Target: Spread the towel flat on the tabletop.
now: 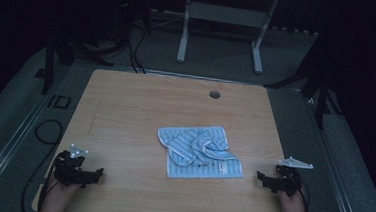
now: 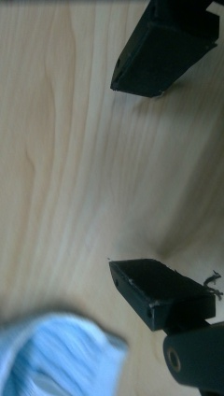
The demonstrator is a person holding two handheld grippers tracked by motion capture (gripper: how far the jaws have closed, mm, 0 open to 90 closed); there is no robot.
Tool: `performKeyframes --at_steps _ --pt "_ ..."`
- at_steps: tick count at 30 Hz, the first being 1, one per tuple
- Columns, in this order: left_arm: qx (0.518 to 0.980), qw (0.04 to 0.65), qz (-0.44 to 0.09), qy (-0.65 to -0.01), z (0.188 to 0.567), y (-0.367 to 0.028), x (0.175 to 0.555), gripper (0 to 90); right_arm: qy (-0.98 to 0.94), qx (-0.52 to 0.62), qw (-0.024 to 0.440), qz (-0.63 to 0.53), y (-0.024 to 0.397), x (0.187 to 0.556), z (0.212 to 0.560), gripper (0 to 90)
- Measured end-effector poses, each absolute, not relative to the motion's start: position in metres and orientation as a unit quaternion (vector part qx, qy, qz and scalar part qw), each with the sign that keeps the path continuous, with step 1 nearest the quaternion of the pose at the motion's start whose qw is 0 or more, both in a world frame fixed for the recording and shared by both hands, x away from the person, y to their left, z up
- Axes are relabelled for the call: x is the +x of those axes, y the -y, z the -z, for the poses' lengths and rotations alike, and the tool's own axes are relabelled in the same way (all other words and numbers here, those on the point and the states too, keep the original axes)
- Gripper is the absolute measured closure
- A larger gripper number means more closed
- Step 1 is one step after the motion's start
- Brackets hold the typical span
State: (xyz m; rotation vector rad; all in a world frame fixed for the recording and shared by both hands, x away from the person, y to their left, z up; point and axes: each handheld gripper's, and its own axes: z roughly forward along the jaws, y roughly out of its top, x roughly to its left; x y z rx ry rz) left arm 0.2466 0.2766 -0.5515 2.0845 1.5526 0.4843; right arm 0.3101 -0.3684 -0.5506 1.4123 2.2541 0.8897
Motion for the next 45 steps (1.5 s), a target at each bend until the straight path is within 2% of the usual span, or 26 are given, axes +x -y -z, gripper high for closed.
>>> performKeyframes --at_steps 2,4,5,7,8,11,28,34,41,42,45 --pt "0.776 0.253 -0.151 -0.558 0.549 -0.271 0.249 2.4 -0.809 0.481 0.164 -0.295 0.364 0.31 0.545 11.4" --pt "0.777 0.254 -0.15 -0.557 0.548 -0.269 0.25 2.5 -0.817 0.475 0.163 -0.285 0.362 0.31 0.543 11.4" --pt "0.78 0.252 -0.148 -0.554 0.546 -0.267 0.251 4.4 -0.826 0.468 0.148 -0.276 0.359 0.311 0.538 11.4" --pt "0.783 0.25 -0.146 -0.551 0.545 -0.266 0.252 4.6 -0.826 0.468 0.148 -0.276 0.359 0.311 0.538 11.4" --pt "0.793 0.238 -0.131 -0.546 0.543 -0.26 0.255 4.5 -0.839 0.46 0.129 -0.261 0.356 0.313 0.533 11.4" --pt "0.809 0.21 -0.127 -0.534 0.541 -0.25 0.258 4.4 -0.849 0.452 0.119 -0.246 0.353 0.313 0.531 11.4" --pt "0.844 0.194 -0.107 -0.489 0.536 -0.21 0.269 4.0 -0.892 0.379 0.061 -0.239 0.317 0.312 0.512 12.6" --pt "0.856 0.199 -0.096 -0.467 0.536 -0.194 0.272 4.1 -0.906 0.348 0.065 -0.234 0.296 0.314 0.509 13.4" --pt "0.871 0.196 -0.088 -0.441 0.536 -0.17 0.279 4.2 -0.918 0.321 0.062 -0.224 0.278 0.321 0.509 17.2" --pt "0.872 0.199 -0.086 -0.438 0.536 -0.166 0.28 4.1 -0.922 0.312 0.059 -0.223 0.273 0.322 0.508 21.5" --pt "0.878 0.2 -0.082 -0.427 0.536 -0.155 0.283 4.1 -0.927 0.298 0.053 -0.221 0.266 0.324 0.509 23.4"
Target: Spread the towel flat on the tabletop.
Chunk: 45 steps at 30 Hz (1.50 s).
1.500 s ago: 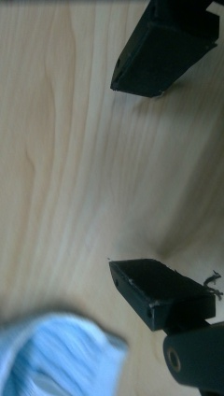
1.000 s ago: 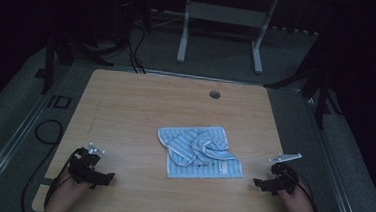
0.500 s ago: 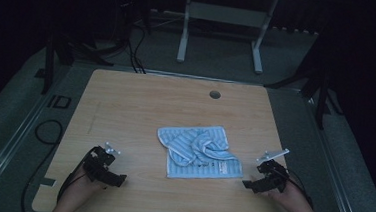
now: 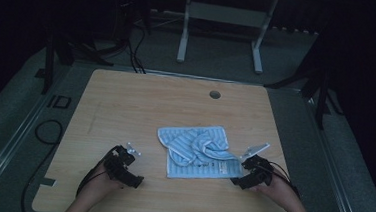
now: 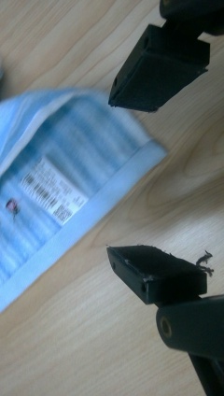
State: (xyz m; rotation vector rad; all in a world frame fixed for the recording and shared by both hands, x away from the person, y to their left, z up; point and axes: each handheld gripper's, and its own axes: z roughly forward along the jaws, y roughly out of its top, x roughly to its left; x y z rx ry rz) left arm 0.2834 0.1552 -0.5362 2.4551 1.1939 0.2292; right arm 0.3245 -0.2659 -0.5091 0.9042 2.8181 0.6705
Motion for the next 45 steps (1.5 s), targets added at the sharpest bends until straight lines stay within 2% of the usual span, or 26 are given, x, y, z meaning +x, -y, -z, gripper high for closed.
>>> performKeyframes --at_steps 6,7,8,14,30,33,34,36,37,39,40,41,45 --pt "0.894 0.192 -0.074 -0.399 0.538 -0.128 0.29 6.5 -0.934 0.28 0.047 -0.216 0.252 0.329 0.509 28.6" --pt "0.897 0.189 -0.08 -0.391 0.538 -0.124 0.291 8.1 -0.935 0.276 0.05 -0.217 0.25 0.329 0.509 30.8" --pt "0.898 0.19 -0.08 -0.388 0.537 -0.12 0.292 14.1 -0.934 0.272 0.062 -0.224 0.245 0.33 0.507 34.6" --pt "0.909 0.191 -0.084 -0.361 0.532 -0.098 0.297 14.7 -0.939 0.246 0.076 -0.228 0.226 0.336 0.501 43.0" --pt "0.922 0.225 -0.092 -0.3 0.51 -0.04 0.31 30.9 -0.953 0.196 0.083 -0.215 0.177 0.361 0.493 53.6" --pt "0.922 0.228 -0.097 -0.297 0.51 -0.028 0.315 32.0 -0.954 0.195 0.087 -0.21 0.169 0.362 0.493 58.9" --pt "0.921 0.231 -0.098 -0.297 0.51 -0.025 0.317 33.1 -0.955 0.193 0.091 -0.208 0.166 0.363 0.493 64.8" --pt "0.921 0.237 -0.098 -0.294 0.51 -0.017 0.321 33.7 -0.955 0.192 0.093 -0.208 0.165 0.363 0.493 68.0" --pt "0.92 0.241 -0.099 -0.294 0.511 -0.014 0.322 37.8 -0.955 0.19 0.097 -0.206 0.165 0.363 0.493 74.2" --pt "0.915 0.253 -0.103 -0.296 0.511 -0.009 0.325 41.0 -0.954 0.192 0.095 -0.209 0.165 0.363 0.492 80.3" --pt "0.912 0.264 -0.105 -0.295 0.51 -0.007 0.328 48.2 -0.954 0.192 0.093 -0.21 0.166 0.362 0.492 84.6" --pt "0.912 0.264 -0.105 -0.295 0.51 -0.007 0.328 51.1 -0.954 0.192 0.093 -0.21 0.166 0.362 0.492 84.6" --pt "0.91 0.268 -0.1 -0.3 0.509 -0.008 0.333 79.7 -0.954 0.188 0.093 -0.212 0.17 0.36 0.489 87.1"
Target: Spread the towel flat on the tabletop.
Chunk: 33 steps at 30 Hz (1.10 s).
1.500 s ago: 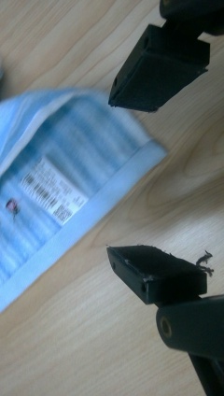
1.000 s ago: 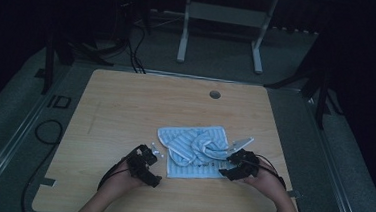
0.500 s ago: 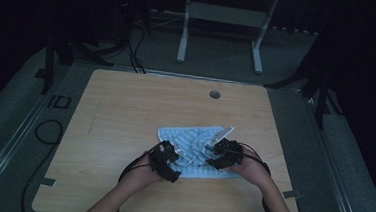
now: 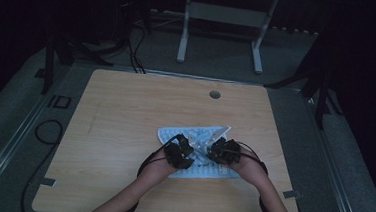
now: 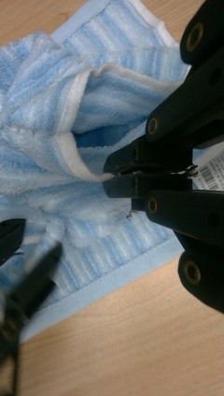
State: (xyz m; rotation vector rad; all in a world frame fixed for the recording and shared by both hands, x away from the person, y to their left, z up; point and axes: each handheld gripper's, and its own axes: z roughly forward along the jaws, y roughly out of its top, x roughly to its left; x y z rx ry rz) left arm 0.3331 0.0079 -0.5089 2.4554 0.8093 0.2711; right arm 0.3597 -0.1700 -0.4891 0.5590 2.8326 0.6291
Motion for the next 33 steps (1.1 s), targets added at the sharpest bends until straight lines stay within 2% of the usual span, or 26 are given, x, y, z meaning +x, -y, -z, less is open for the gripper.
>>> performKeyframes --at_steps 1,3,7,12,16,22,26,33 --pt "0.911 0.267 -0.101 -0.298 0.508 -0.009 0.333 83.9 -0.954 0.189 0.093 -0.214 0.173 0.358 0.487 87.4" --pt "0.913 0.265 -0.1 -0.293 0.505 -0.012 0.331 86.3 -0.952 0.191 0.094 -0.22 0.177 0.356 0.484 87.5" --pt "0.912 0.268 -0.11 -0.292 0.5 -0.017 0.327 86.7 -0.951 0.193 0.1 -0.222 0.182 0.355 0.481 87.6" --pt "0.896 0.292 -0.129 -0.308 0.476 -0.047 0.322 86.7 -0.943 0.216 0.113 -0.228 0.205 0.356 0.47 87.8" --pt "0.89 0.281 -0.136 -0.333 0.469 -0.073 0.332 86.7 -0.936 0.237 0.121 -0.229 0.223 0.359 0.464 87.9" --pt "0.868 0.269 -0.149 -0.389 0.476 -0.103 0.363 86.6 -0.927 0.27 0.123 -0.23 0.246 0.367 0.463 87.9" --pt "0.867 0.26 -0.157 -0.395 0.483 -0.103 0.376 86.4 -0.924 0.282 0.116 -0.231 0.25 0.373 0.467 87.9" --pt "0.869 0.239 -0.132 -0.413 0.504 -0.099 0.395 86.3 -0.923 0.307 0.089 -0.214 0.25 0.396 0.493 87.9"
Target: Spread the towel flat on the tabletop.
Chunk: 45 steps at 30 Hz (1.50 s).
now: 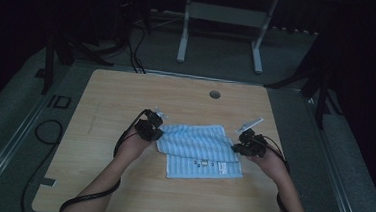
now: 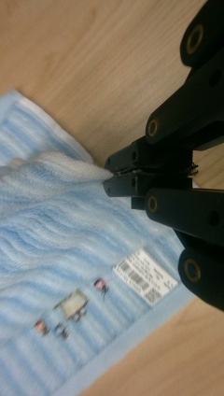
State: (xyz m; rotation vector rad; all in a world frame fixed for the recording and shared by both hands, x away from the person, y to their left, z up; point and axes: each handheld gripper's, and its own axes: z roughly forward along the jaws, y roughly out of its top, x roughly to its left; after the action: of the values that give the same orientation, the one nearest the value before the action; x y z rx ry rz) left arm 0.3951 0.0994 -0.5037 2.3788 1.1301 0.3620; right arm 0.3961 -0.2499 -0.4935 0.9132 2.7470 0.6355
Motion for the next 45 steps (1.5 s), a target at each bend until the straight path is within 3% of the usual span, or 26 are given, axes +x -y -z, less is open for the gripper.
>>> performKeyframes --at_steps 4,7,10,14,21,31,38,45 --pt "0.872 0.234 -0.128 -0.411 0.508 -0.1 0.397 83.3 -0.93 0.307 0.083 -0.186 0.244 0.399 0.508 86.4" --pt "0.872 0.251 -0.121 -0.402 0.496 -0.103 0.387 69.9 -0.929 0.306 0.084 -0.19 0.247 0.397 0.509 80.2" --pt "0.888 0.257 -0.11 -0.364 0.483 -0.096 0.364 58.3 -0.929 0.3 0.102 -0.193 0.253 0.387 0.501 73.8" --pt "0.911 0.261 -0.096 -0.305 0.478 -0.079 0.332 54.9 -0.931 0.287 0.116 -0.196 0.258 0.368 0.488 69.0" --pt "0.931 0.249 -0.063 -0.259 0.5 -0.055 0.306 54.8 -0.941 0.256 0.085 -0.202 0.254 0.334 0.496 65.0" --pt "0.945 0.21 -0.059 -0.242 0.526 -0.038 0.312 57.5 -0.951 0.247 0.071 -0.169 0.251 0.329 0.523 64.4" --pt "0.945 0.205 -0.074 -0.243 0.526 -0.038 0.327 70.5 -0.953 0.246 0.067 -0.163 0.245 0.339 0.522 79.2" --pt "0.935 0.205 -0.088 -0.276 0.527 -0.037 0.357 83.9 -0.948 0.264 0.062 -0.167 0.24 0.36 0.522 82.1"
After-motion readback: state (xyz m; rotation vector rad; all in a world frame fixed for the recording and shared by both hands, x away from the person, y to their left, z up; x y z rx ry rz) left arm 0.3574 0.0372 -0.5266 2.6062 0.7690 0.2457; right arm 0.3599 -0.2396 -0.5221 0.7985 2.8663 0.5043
